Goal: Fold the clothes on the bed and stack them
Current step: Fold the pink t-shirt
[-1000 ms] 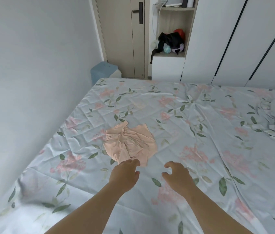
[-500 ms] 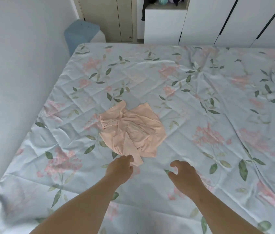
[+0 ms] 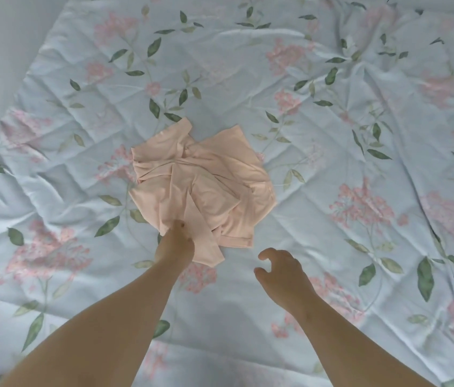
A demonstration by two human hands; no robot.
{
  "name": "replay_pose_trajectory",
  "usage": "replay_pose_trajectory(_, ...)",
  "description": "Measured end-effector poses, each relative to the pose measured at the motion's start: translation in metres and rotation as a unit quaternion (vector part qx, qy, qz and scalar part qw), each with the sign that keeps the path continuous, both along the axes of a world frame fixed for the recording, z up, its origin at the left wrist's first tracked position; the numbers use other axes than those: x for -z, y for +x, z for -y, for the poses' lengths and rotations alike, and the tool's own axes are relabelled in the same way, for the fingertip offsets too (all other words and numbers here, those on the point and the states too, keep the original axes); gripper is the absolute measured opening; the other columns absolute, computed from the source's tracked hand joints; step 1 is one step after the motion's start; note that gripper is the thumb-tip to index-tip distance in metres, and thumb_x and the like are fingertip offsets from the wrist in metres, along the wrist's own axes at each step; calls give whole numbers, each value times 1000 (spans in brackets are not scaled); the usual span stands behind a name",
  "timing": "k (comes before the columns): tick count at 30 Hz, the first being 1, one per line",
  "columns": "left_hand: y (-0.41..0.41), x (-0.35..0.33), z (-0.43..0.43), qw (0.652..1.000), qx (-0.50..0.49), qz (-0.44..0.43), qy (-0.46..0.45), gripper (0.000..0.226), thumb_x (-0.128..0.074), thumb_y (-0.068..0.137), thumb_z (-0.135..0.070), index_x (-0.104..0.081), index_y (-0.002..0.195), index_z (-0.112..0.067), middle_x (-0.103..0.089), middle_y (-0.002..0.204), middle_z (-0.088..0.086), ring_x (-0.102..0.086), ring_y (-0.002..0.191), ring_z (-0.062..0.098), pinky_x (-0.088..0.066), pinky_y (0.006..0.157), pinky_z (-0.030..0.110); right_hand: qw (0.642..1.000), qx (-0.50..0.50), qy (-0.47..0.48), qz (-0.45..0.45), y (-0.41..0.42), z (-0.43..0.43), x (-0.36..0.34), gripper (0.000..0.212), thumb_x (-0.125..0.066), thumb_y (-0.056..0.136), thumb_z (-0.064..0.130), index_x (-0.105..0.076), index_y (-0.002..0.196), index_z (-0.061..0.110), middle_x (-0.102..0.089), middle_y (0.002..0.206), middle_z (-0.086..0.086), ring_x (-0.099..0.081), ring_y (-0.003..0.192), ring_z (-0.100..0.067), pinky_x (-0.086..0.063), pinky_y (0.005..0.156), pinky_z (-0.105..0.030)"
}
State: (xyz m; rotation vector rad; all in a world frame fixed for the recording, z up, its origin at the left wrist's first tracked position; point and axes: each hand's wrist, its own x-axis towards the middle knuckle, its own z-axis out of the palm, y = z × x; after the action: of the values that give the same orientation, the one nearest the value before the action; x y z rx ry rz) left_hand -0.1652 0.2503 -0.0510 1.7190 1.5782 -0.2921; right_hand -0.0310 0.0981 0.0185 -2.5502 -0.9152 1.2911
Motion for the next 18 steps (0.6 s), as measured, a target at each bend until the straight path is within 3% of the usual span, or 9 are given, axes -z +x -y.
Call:
replay_pose_trajectory(2, 2, 1, -2, 999, -40, -11, -10, 13, -41, 95, -15, -48, 106, -12, -54, 95, 10, -51, 78, 26, -41, 66, 33, 1000, 5, -1, -9, 2, 1, 2, 37, -44, 94, 26, -45, 131, 24, -42, 135, 3, -47, 117, -18, -42, 96, -34)
replay_pose_trajectory(4, 4, -3, -3, 998, -56, -5, -18, 14, -38, 95, -17, -45, 83, -13, -47, 81, 6, -43, 66, 22, -35, 58, 29, 1000, 9, -1, -15, 4, 2, 1, 36, -44, 95, 26, -45, 131, 24, -42, 135, 4, -47, 116, -18, -42, 97, -35)
replay_pose_trajectory(13, 29, -116, -24, 975, -94, 198, 45, 15, -39, 97, -14, -44, 84, -8, -37, 71, 4, -33, 61, 16, -29, 54, 25, 996, 48, 68, -27, 10, -3, -55, 36, -46, 92, 26, -47, 128, 23, -42, 134, 2, -53, 112, -23, -48, 92, -37)
replay_pose_trajectory(15, 29, -156, -29, 964, -100, 238, 65, 16, -40, 97, -16, -49, 88, -7, -44, 76, 7, -42, 67, 19, -40, 62, 31, 995, 40, 96, -13, 9, -4, -78, 37, -46, 93, 26, -47, 130, 23, -43, 135, 2, -49, 116, -20, -44, 94, -35)
replay_pose_trajectory(18, 25, -223, -25, 935, -121, 325, 69, 14, -42, 97, -13, -54, 90, -12, -58, 96, 15, -56, 86, 28, -52, 86, 45, 989, 27, 145, 6, 7, 2, -123, 38, -46, 94, 26, -46, 132, 24, -44, 135, 1, -48, 117, -18, -42, 96, -32)
